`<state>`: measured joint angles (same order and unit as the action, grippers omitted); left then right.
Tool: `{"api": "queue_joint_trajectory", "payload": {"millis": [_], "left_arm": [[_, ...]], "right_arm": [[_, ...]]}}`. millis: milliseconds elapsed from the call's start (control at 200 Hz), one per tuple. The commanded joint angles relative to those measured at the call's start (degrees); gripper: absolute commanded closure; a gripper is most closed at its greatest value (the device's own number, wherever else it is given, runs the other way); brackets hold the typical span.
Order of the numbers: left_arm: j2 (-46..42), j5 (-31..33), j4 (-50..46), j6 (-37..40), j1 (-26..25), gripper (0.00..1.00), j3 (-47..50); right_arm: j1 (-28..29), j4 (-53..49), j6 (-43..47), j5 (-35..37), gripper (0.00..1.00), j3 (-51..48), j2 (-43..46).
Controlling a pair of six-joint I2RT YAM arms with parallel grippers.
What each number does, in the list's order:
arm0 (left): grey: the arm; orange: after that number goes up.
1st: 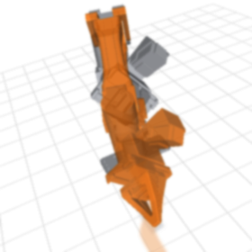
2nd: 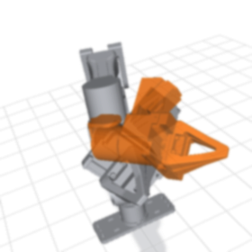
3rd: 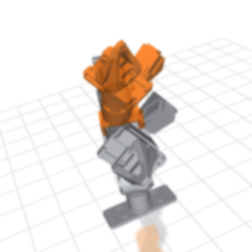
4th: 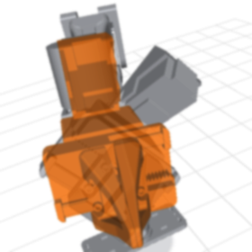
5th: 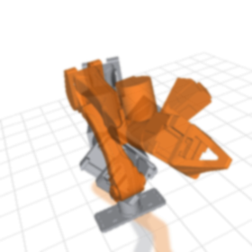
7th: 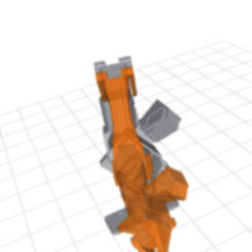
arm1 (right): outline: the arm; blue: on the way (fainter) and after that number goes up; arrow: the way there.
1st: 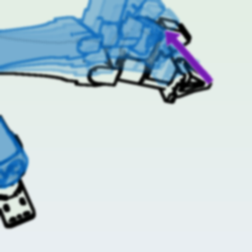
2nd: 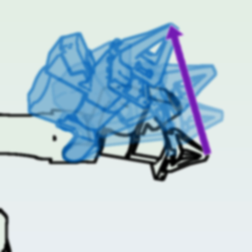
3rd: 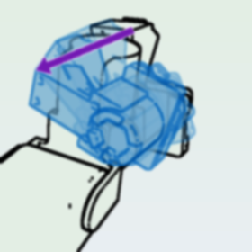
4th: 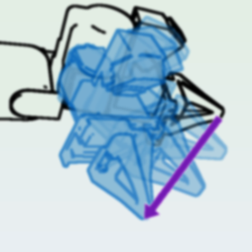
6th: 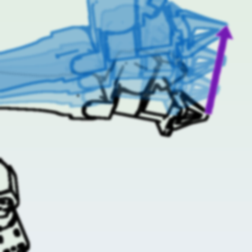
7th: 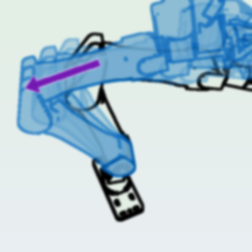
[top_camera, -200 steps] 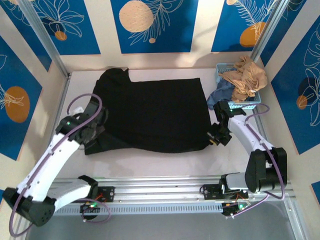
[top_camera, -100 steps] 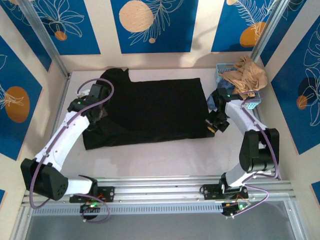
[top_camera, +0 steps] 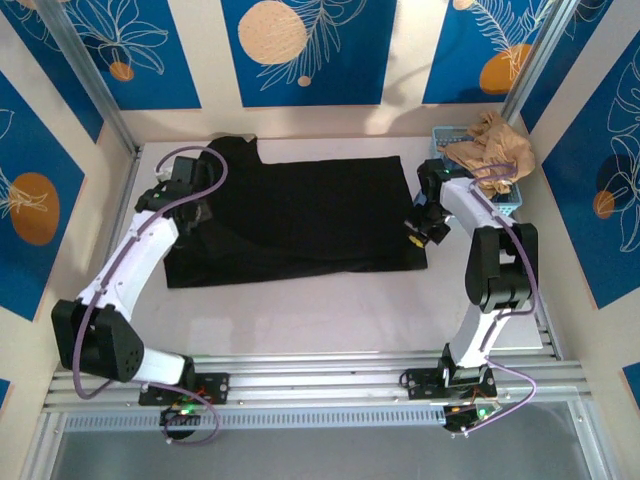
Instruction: Fold and stack the t-shirts
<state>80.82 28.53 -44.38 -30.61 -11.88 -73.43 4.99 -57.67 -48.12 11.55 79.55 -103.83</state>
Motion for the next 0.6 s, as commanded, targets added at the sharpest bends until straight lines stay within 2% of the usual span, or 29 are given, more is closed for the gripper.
{"api": "queue_joint_trajectory", "payload": {"millis": [0, 290, 595], "left_arm": [[1.37, -0.72, 2.89, 2.94, 1.78, 1.00, -3.03], [6.71, -4.26, 5.18, 7.04, 4.11, 1.00, -6.60], [10.34, -1.74, 4.13, 6.97, 5.39, 1.00, -8.31]], "right_arm": [[-0.42, -0.67, 0.29, -0.66, 1.00, 2.71, -1.86], [-0.62, -0.34, -0.63, -1.34, 1.00, 5.52, -4.66], [-0.77, -1.29, -0.42, -0.89, 1.00, 9.39, -7.39]]}}
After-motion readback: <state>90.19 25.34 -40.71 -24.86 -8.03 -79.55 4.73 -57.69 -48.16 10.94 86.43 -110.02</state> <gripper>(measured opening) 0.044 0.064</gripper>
